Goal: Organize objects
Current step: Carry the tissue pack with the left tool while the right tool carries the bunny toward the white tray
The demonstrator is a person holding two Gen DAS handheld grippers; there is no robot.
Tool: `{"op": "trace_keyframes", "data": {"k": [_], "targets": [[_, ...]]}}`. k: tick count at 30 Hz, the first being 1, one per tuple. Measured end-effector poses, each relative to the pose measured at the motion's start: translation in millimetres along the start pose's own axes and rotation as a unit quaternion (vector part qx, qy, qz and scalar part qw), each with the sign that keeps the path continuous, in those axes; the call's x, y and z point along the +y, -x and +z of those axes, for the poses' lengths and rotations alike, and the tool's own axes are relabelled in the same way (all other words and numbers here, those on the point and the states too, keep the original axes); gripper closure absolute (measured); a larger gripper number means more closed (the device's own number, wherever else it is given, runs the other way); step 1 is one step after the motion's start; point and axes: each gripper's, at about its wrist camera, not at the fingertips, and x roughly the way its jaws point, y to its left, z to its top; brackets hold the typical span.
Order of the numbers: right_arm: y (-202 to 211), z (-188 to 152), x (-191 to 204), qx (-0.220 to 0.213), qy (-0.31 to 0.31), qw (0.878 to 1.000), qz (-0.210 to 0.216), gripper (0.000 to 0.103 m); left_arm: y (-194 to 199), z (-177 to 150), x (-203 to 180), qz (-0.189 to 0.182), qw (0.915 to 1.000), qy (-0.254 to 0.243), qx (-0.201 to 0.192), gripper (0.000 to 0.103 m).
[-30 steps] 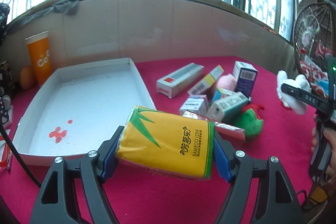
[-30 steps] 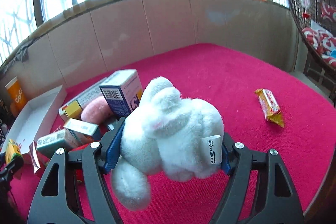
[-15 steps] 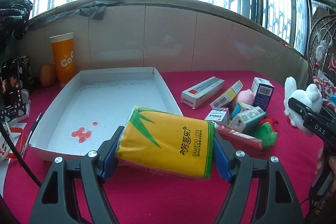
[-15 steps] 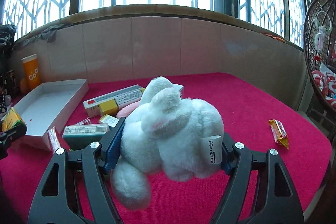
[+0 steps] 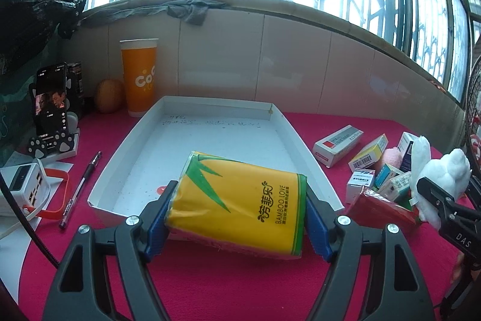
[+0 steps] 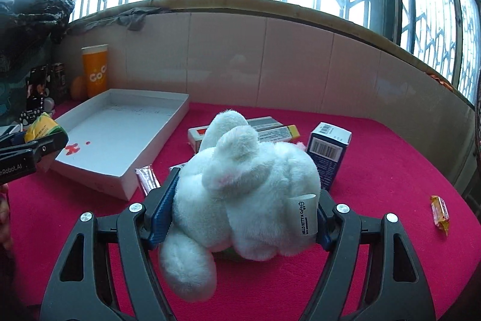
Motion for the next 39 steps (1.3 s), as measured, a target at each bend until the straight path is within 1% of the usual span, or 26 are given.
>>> {"op": "trace_keyframes", "data": {"k": [13, 21, 26, 30, 33, 35, 39], "targets": [[-6.6, 6.4, 53.8, -0.006, 0.063, 0.997, 0.052, 0.028, 3.0, 1.7, 27.7, 0.021, 0.9995, 0.025, -0.003, 0.027], [-11.3, 9.4, 70.8, 0.0, 0.078, 0.994, 0.076, 0.028, 5.0, 2.8, 43.3, 0.035, 0.9986, 0.04, -0.005, 0.027], [-13.2, 23.2, 78.4, -0.005, 0.075, 0.993, 0.09, 0.028, 5.1, 4.0, 45.2, 0.043, 0.9985, 0.032, -0.007, 0.027], [-23.8, 37.4, 81.2, 0.011, 0.046, 0.993, 0.109, 0.028, 3.1, 6.9, 45.9, 0.053, 0.9984, 0.019, -0.007, 0.027], [-29.0, 44.1, 86.3, 0.012, 0.038, 0.992, 0.116, 0.028, 0.4, 9.9, 49.0, 0.059, 0.9982, 0.011, -0.006, 0.027], [-32.0, 47.9, 91.8, 0.014, 0.038, 0.992, 0.122, 0.028, -3.9, 13.2, 53.2, 0.056, 0.9983, 0.015, 0.001, 0.027], [-43.6, 53.3, 102.0, 0.032, 0.031, 0.99, 0.136, 0.028, -14.5, 22.9, 66.0, 0.037, 0.9984, 0.036, 0.019, 0.027]]}}
